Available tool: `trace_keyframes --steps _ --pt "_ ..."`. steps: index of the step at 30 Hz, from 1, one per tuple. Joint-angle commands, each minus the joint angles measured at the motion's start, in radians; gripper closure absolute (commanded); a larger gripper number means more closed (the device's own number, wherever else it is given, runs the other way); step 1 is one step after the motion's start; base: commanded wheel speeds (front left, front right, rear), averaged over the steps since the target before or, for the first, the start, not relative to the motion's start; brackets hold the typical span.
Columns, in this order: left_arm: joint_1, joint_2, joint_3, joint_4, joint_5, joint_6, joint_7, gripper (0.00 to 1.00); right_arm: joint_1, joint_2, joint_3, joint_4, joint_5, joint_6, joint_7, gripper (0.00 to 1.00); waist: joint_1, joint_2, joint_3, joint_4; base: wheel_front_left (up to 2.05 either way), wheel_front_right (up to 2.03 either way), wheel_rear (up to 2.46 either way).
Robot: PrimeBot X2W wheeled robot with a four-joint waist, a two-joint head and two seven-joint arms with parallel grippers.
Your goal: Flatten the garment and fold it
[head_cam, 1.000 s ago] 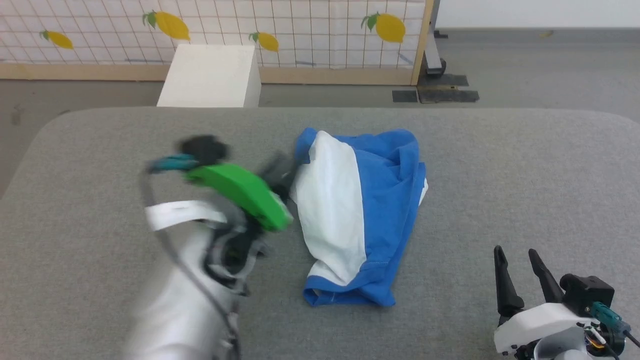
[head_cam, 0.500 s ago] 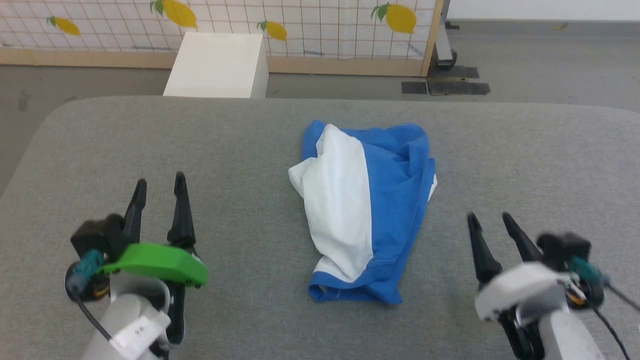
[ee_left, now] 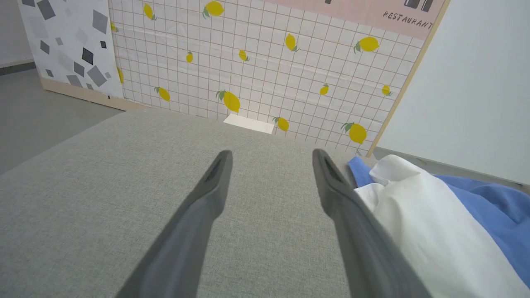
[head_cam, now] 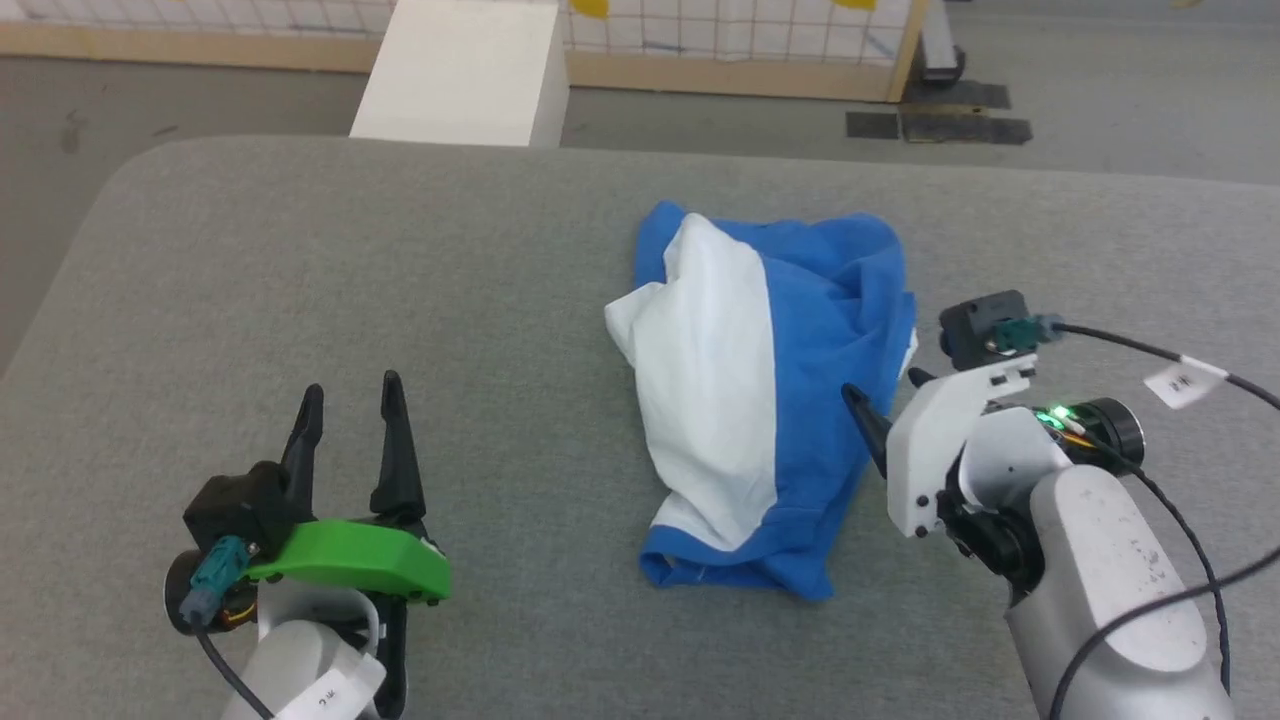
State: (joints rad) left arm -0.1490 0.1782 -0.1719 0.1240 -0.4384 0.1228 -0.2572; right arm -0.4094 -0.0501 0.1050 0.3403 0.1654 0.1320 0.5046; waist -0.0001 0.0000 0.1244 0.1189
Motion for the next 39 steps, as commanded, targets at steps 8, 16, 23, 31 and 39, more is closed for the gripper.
trace_keyframes --steps 8,16,23,31,39 --pt "0.002 -0.04 0.019 0.002 0.036 -0.025 -0.004 0.0 -0.046 0.0 0.035 0.044 -0.011 -0.001 0.035 0.0 0.0001 0.0 0.06 0.056 0.0 0.0 0.0" --pt "0.003 -0.063 0.037 0.017 0.053 -0.041 -0.004 0.0 -0.074 0.0 0.049 0.028 -0.004 -0.001 -0.017 1.0 0.0001 0.0 0.05 0.035 0.0 0.0 0.0" --pt "0.013 -0.071 0.045 0.031 0.063 -0.057 -0.004 0.0 -0.087 -0.012 -0.047 -0.109 0.037 -0.001 -0.07 1.0 0.0001 0.0 0.011 -0.012 0.0 0.0 0.0" --pt "0.015 -0.074 0.035 0.054 0.065 -0.073 -0.005 0.0 -0.013 -0.048 -0.472 -0.299 0.0 -0.001 -0.058 1.0 0.0001 0.0 -0.014 -0.037 0.0 0.0 0.0" --pt "0.014 -0.074 0.018 0.083 0.052 -0.086 0.007 0.0 0.197 -0.024 -0.8 -0.25 -0.114 -0.001 -0.002 1.0 0.0001 0.0 -0.019 -0.034 0.0 0.0 0.0"
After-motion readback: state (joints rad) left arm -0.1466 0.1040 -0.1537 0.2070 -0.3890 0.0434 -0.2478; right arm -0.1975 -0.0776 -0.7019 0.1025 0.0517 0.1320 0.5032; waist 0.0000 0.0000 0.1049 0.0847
